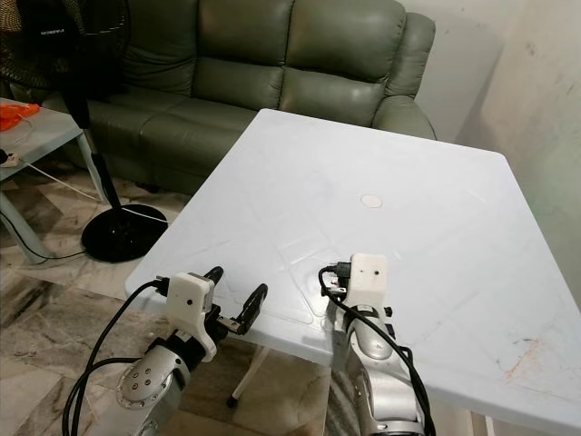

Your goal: Hang keys on a hook

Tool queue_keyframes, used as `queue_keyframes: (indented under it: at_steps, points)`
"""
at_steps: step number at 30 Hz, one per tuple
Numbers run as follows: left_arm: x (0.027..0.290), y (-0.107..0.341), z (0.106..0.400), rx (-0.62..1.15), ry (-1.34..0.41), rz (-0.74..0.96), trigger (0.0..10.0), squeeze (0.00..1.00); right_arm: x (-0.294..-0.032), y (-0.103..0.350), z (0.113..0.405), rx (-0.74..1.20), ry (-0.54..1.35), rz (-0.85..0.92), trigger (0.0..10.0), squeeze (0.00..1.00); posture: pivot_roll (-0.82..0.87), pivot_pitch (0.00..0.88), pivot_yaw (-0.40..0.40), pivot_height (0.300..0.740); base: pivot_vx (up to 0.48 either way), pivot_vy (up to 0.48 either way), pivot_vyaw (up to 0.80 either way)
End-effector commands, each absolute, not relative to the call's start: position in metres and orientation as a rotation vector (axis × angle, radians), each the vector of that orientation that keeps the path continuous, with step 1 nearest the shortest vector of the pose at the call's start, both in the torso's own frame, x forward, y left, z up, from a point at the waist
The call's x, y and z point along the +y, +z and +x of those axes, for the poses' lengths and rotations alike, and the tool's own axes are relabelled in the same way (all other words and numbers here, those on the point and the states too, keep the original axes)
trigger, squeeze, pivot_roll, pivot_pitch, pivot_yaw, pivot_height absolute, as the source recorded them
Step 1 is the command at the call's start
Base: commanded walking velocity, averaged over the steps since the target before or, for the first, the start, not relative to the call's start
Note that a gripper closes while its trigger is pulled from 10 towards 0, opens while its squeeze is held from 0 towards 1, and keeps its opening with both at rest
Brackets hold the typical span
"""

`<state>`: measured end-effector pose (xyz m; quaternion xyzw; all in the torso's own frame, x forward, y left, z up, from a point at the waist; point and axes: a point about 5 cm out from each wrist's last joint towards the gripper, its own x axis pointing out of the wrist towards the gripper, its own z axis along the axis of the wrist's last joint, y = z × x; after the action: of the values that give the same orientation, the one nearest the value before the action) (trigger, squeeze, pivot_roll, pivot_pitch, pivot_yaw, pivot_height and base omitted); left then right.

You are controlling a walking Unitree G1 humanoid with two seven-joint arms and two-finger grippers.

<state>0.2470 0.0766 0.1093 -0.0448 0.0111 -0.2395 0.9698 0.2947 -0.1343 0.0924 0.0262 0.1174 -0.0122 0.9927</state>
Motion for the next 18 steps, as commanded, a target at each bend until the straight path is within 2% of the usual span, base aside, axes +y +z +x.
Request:
queue_keyframes:
  at_steps: [1, 18]
  points:
    - [0.075, 0.113, 0.247, 0.012, -0.491, -0.096, 10.0, 0.00, -0.136, 0.092, 0.295, 0.242, -0.036, 0.040, 10.0, 0.00, 0.06, 0.038, -0.080, 0.740, 0.000, 0.000, 0.00]
    - [0.074, 0.114, 0.246, 0.012, -0.492, -0.110, 10.0, 0.00, -0.150, 0.093, 0.298, 0.231, -0.137, 0.027, 10.0, 0.00, 0.06, 0.043, -0.077, 0.740, 0.000, 0.000, 0.00]
